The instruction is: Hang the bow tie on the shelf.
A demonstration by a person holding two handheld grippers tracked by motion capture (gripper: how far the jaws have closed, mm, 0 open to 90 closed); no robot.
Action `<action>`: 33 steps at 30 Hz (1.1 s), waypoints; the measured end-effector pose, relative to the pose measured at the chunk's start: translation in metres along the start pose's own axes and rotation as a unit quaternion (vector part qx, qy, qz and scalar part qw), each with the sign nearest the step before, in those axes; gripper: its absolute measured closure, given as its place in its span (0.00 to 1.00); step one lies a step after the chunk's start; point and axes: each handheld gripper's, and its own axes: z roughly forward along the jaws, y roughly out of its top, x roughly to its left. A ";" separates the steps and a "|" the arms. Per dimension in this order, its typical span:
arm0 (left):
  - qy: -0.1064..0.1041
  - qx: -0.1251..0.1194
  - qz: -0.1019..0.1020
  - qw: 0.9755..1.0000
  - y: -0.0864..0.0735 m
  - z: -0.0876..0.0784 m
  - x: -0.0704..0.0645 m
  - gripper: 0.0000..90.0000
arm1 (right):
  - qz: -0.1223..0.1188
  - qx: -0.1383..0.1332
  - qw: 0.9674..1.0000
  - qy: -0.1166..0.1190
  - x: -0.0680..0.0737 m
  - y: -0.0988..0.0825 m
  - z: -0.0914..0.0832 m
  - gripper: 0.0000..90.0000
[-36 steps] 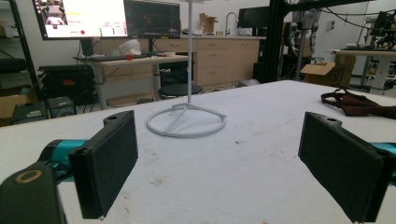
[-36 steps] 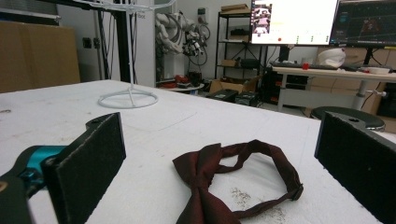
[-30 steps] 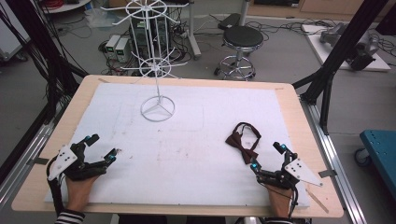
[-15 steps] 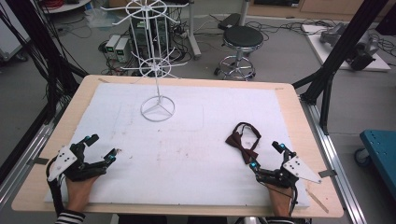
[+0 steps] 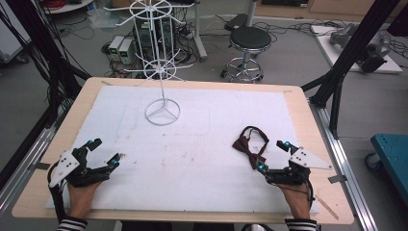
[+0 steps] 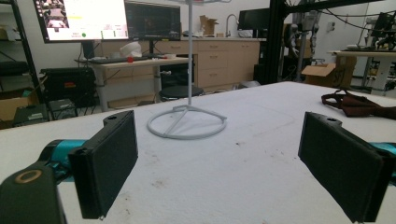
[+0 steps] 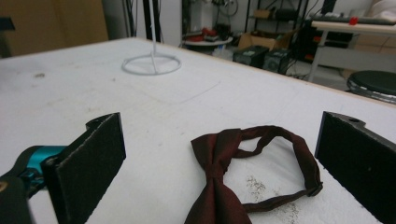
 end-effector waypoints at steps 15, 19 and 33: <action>0.000 0.000 -0.002 1.000 0.000 0.000 0.000 0.14 | -0.027 0.134 0.990 0.027 -0.013 0.019 0.018 0.01; 0.000 0.000 -0.002 1.000 0.000 0.000 0.000 0.14 | -0.038 0.179 0.982 0.037 -0.018 0.019 0.025 0.01; 0.001 0.001 0.000 1.000 0.000 0.000 0.000 0.14 | -0.048 0.257 0.963 0.066 -0.022 0.011 0.044 0.07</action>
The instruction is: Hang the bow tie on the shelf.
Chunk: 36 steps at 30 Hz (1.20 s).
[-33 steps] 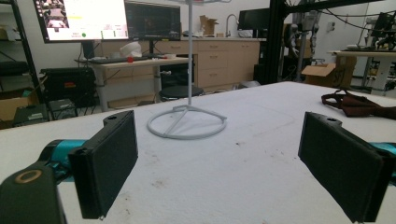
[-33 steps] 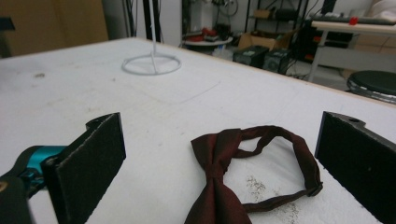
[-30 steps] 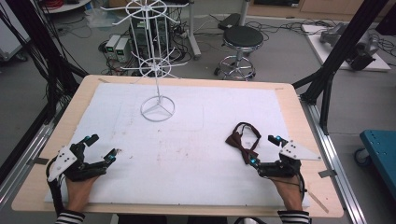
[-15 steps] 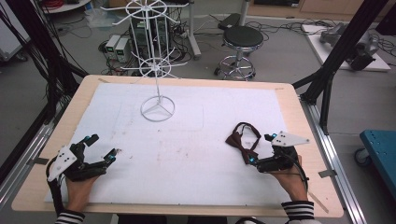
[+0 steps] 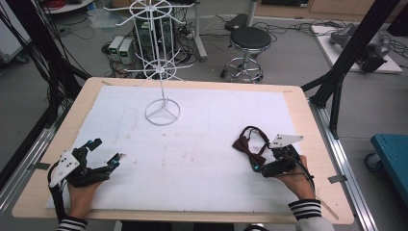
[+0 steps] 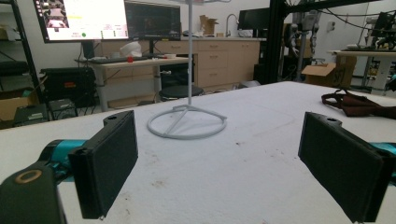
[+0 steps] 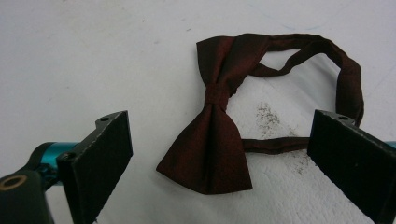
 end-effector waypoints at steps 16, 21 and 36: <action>0.000 0.000 0.000 1.000 0.000 0.000 0.000 0.14 | -0.001 0.057 0.998 0.019 -0.004 -0.001 0.013 0.30; 0.001 0.001 0.001 1.000 0.000 0.000 0.000 0.14 | 0.003 0.057 0.998 0.023 -0.005 -0.001 0.012 0.38; 0.000 0.002 0.003 1.000 0.000 0.001 0.000 0.14 | -0.001 0.082 0.996 0.042 -0.004 0.000 0.014 0.76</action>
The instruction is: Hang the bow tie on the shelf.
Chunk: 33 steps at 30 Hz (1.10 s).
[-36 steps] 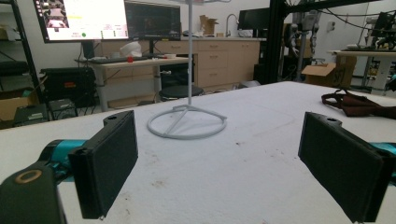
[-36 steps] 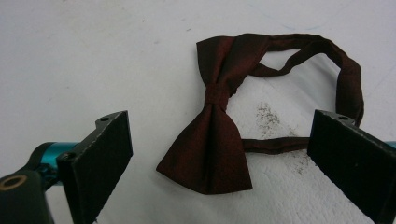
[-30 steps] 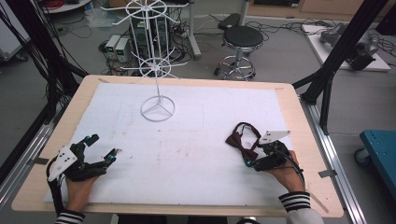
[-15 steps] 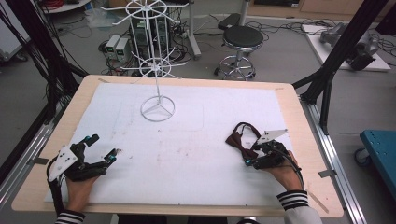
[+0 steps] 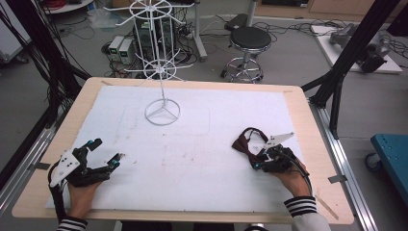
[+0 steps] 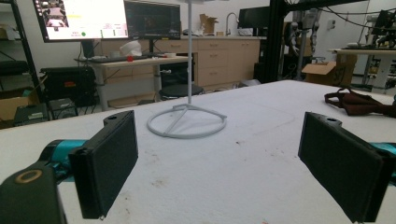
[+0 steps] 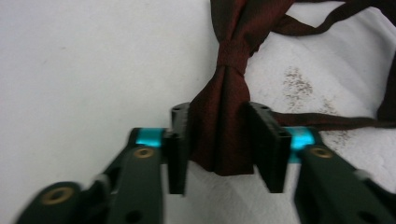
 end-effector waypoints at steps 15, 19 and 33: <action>0.000 0.000 -0.003 1.000 0.000 0.000 0.000 0.14 | -0.017 0.016 1.000 0.001 0.007 0.009 -0.003 0.91; 0.000 0.001 -0.004 1.000 0.000 0.000 0.001 0.14 | -0.027 0.004 1.000 0.004 0.011 0.011 -0.004 0.91; -0.021 0.038 0.012 0.999 0.003 0.008 0.003 0.14 | -0.045 -0.072 0.996 0.042 0.022 0.014 -0.008 0.90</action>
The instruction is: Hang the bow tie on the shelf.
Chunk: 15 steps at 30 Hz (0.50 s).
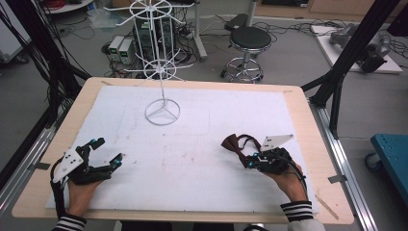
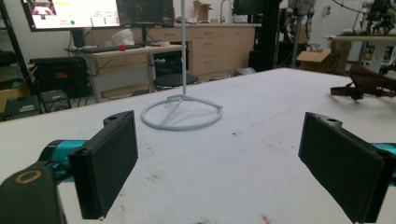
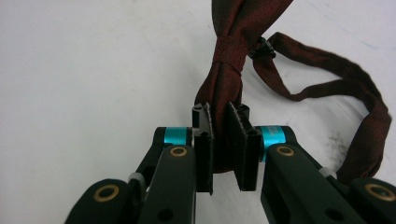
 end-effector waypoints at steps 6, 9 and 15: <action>-0.028 0.008 -0.015 0.999 0.010 0.005 0.004 0.13 | -0.017 -0.045 0.999 0.020 0.005 0.004 -0.003 0.90; -0.058 0.017 -0.025 0.998 0.016 0.010 0.006 0.12 | -0.025 -0.062 0.997 0.025 0.007 0.006 -0.004 0.90; -0.094 0.026 -0.025 0.995 0.031 0.018 0.011 0.10 | -0.030 -0.091 0.995 0.034 0.009 0.010 -0.006 0.90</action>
